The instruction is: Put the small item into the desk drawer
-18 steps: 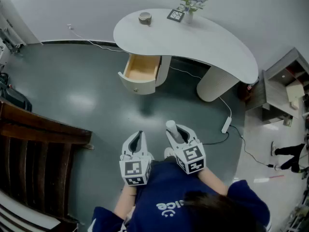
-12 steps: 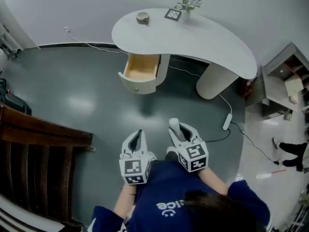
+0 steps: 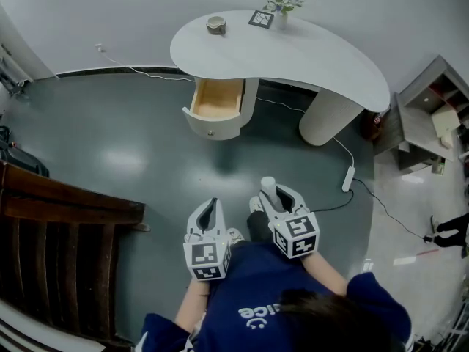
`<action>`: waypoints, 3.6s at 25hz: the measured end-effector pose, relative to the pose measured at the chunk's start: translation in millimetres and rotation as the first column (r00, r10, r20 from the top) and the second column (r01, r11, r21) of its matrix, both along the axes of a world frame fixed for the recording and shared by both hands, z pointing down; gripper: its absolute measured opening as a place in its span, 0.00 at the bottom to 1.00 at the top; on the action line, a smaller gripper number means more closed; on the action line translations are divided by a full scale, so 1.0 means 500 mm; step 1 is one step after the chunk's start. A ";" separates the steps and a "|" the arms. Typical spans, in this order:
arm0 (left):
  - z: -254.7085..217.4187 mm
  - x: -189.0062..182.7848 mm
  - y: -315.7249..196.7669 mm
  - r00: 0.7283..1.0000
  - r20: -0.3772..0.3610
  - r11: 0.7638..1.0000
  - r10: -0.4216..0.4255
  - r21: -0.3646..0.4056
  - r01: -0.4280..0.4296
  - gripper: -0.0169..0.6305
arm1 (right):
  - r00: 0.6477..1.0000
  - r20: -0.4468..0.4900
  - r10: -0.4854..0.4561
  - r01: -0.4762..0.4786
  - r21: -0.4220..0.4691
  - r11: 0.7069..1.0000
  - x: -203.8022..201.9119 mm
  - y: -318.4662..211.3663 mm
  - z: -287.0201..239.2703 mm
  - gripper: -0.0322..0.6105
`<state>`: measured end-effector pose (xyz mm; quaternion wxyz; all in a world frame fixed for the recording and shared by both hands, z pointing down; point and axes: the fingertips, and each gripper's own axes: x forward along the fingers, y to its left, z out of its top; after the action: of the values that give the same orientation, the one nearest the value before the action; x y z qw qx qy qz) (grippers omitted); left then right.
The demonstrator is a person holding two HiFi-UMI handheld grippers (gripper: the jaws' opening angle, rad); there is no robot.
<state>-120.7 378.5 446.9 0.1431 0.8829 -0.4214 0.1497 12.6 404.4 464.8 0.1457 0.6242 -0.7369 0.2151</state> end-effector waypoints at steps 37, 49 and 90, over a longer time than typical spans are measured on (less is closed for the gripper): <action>-0.002 0.142 -0.366 0.983 0.089 0.987 -0.159 -0.007 0.160 0.03 | 0.980 0.125 -0.152 0.156 -0.023 0.987 0.154 -0.450 0.032 0.28; 0.010 0.237 -0.495 0.972 0.048 0.971 -0.229 -0.053 0.231 0.03 | 0.966 0.127 -0.225 0.233 -0.052 0.971 0.237 -0.566 0.045 0.28; 0.061 0.147 -0.872 0.994 -0.008 0.989 0.105 -0.106 -0.105 0.03 | 0.999 -0.002 0.046 -0.046 -0.131 0.990 0.136 -0.824 0.078 0.28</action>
<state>-47.1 -57.5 477.3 0.1824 0.8951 -0.3655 0.1785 80.7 -7.8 503.9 0.1810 0.6300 -0.7066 0.2666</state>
